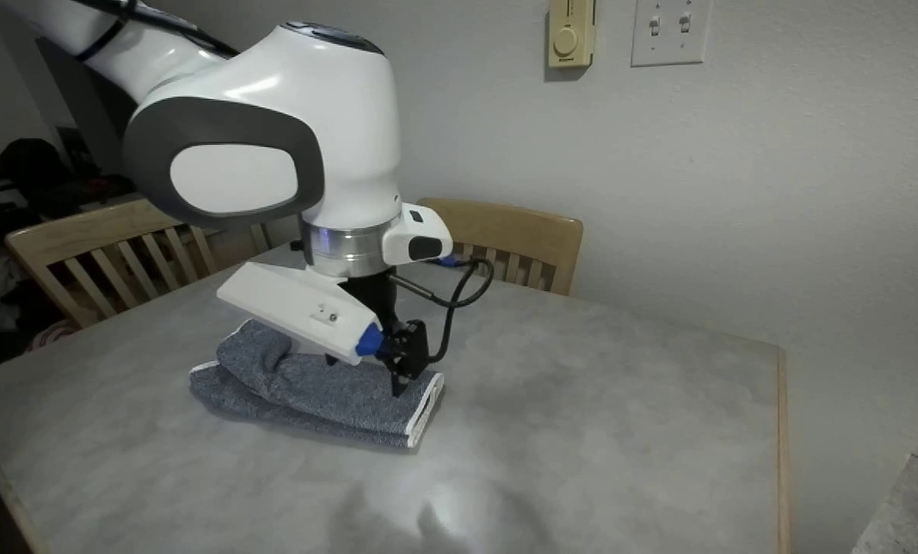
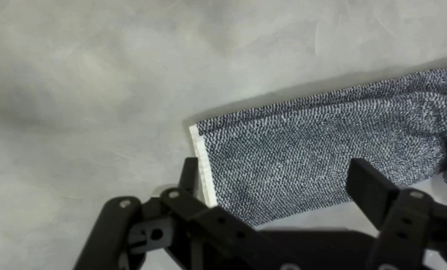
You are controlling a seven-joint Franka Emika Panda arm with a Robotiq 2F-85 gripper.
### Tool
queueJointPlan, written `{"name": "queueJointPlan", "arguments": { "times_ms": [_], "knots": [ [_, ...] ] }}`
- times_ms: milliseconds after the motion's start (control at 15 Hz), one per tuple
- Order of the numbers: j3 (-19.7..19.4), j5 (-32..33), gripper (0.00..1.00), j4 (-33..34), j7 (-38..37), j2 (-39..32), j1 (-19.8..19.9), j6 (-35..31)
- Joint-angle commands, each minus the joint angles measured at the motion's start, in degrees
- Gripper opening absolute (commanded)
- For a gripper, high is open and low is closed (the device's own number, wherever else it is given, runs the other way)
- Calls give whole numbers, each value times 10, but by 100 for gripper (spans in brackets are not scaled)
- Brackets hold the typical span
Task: Fold the grey towel from the right to the left
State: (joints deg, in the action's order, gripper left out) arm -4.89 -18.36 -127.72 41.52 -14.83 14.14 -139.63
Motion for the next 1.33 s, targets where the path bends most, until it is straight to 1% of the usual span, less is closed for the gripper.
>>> {"name": "queueJointPlan", "arguments": {
  "times_ms": [0,133,200,333,533,733,867,1267],
  "knots": [
    [10,-44,100,37,88,-32,44,29],
    [10,-61,100,57,123,-47,60,57],
    [2,-39,100,26,85,-23,40,28],
    [2,-46,100,41,104,-35,51,41],
    [3,-46,100,46,105,-40,52,46],
    [6,-50,100,56,105,-57,51,33],
    [9,-55,100,65,111,-71,54,36],
    [30,-67,100,89,121,-115,62,39]
  ]
}}
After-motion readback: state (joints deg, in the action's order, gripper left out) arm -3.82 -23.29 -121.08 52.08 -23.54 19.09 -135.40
